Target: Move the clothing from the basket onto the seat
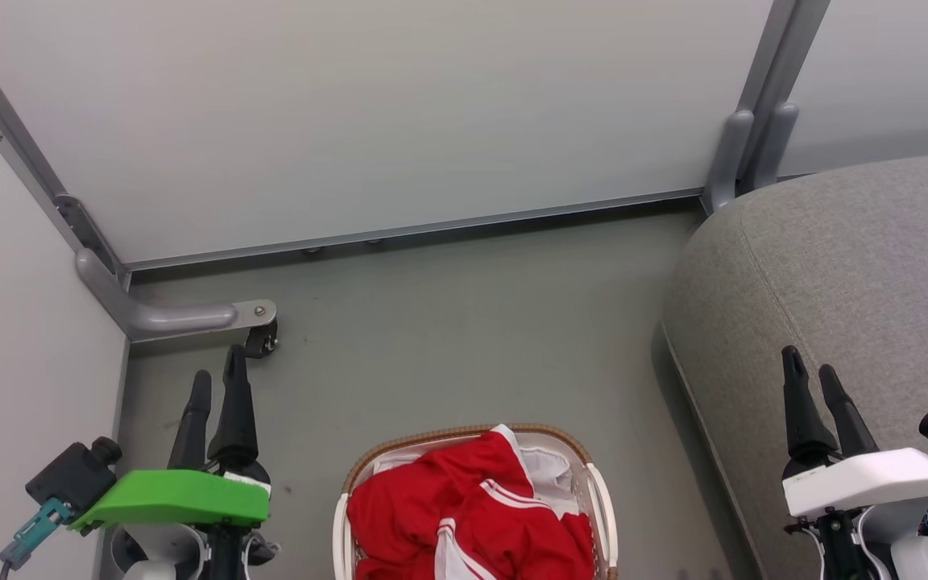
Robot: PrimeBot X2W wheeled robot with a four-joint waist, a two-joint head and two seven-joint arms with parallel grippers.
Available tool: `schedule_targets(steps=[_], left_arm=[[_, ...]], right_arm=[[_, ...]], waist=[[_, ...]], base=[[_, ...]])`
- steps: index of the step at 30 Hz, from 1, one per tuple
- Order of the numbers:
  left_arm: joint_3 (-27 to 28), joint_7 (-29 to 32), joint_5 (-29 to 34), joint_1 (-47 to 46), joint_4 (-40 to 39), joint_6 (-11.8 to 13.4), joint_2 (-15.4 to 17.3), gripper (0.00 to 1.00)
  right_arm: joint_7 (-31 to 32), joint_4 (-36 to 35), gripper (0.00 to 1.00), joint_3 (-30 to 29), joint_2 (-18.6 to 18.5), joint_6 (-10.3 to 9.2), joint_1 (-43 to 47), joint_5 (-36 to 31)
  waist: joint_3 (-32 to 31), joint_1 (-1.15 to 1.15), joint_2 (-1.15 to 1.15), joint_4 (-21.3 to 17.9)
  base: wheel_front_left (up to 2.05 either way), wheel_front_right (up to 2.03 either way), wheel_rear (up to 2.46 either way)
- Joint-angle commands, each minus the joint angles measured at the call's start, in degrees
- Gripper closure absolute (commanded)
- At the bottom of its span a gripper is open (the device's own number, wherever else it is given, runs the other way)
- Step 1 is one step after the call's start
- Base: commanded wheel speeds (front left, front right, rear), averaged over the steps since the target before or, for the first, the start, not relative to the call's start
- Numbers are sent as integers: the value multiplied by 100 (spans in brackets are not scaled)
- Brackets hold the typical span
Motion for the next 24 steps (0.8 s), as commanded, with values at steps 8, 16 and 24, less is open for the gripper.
schedule_targets(steps=[8,16,24], left_arm=[[-85,-169,811,108,78,63,42,0],[-194,-290,1469,146,270,50,46,0],[-268,-403,1901,184,406,62,51,0]], right_arm=[[-186,9,0,-5,-47,2,53,-696],[-314,38,0,25,-53,2,108,-1216],[-423,110,0,70,-59,3,158,-1708]], waist=[[-3,0,0,23],[-4,0,0,51],[-2,0,0,69]], base=[[0,0,0],[0,0,0],[0,0,0]])
